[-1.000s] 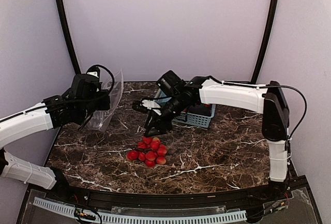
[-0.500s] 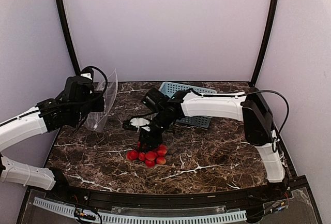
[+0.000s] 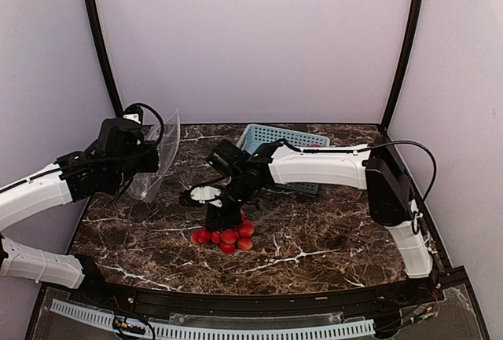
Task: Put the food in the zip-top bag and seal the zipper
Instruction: Pick up the fake fruit at the center of the board.
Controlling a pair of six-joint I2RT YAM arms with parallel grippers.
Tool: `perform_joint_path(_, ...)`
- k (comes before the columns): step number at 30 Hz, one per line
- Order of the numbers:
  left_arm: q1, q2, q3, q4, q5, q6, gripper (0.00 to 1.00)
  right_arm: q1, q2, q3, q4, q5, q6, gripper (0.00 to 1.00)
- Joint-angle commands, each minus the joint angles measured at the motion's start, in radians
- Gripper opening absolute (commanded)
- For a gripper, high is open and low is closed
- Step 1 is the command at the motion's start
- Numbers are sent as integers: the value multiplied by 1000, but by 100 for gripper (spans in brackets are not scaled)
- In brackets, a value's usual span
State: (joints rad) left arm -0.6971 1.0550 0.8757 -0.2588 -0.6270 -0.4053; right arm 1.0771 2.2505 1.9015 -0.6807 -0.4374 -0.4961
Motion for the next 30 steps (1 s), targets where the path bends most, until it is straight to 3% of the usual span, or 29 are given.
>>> perform_joint_path(1,7,-26,-21,-20,8,-13,1,6,-19,8,10,63,-6,13)
perform_joint_path(4,7,-19,-21,-20,6,-16,1,5,-90,-34,-5,103,-19,0)
perform_joint_path(10,8,38,-21,16,70,-37,1,-42,-297,-118,-56,73,-12,0)
perform_joint_path(18,8,163,5,121,216,-85,1,-159,-490,-83,-100,-87,33,0)
perform_joint_path(25,7,233,26,252,390,-181,1,-302,-512,38,-69,-366,202,0)
perform_joint_path(30,7,273,59,321,473,-267,1,-324,-491,79,72,-516,348,0)
